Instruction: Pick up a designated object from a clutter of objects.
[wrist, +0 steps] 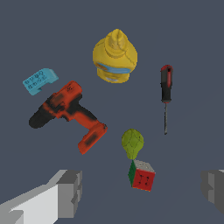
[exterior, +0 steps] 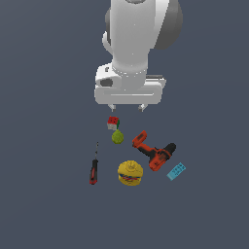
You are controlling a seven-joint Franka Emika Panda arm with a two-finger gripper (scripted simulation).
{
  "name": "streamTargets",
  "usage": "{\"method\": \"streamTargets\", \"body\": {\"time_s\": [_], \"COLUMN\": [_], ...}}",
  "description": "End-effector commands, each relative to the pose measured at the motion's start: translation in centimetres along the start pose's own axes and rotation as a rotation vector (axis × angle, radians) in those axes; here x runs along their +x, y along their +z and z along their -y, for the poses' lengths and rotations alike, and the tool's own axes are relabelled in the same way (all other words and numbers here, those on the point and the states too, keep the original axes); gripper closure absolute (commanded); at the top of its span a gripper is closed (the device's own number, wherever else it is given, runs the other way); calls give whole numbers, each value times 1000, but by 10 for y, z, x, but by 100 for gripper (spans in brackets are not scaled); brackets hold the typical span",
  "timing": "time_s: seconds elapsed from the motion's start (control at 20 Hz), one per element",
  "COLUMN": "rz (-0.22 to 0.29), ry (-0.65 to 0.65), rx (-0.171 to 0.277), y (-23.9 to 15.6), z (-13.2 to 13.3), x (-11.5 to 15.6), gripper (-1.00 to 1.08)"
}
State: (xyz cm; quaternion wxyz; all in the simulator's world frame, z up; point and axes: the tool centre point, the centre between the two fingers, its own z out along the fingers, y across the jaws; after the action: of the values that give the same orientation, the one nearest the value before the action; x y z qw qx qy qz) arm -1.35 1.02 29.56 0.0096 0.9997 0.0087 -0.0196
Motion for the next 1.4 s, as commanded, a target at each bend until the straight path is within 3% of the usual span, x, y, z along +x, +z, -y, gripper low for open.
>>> {"method": "streamTargets", "body": {"time_s": [0.0,0.75,1.35], "rz": [0,-8,-13], "ry": [0,-64,-64], "rx": [0,-26,-1], "y": [0,1,47], "z": [0,12,-19], "x": [0,8,37], "gripper": [-92,-92,-92]}}
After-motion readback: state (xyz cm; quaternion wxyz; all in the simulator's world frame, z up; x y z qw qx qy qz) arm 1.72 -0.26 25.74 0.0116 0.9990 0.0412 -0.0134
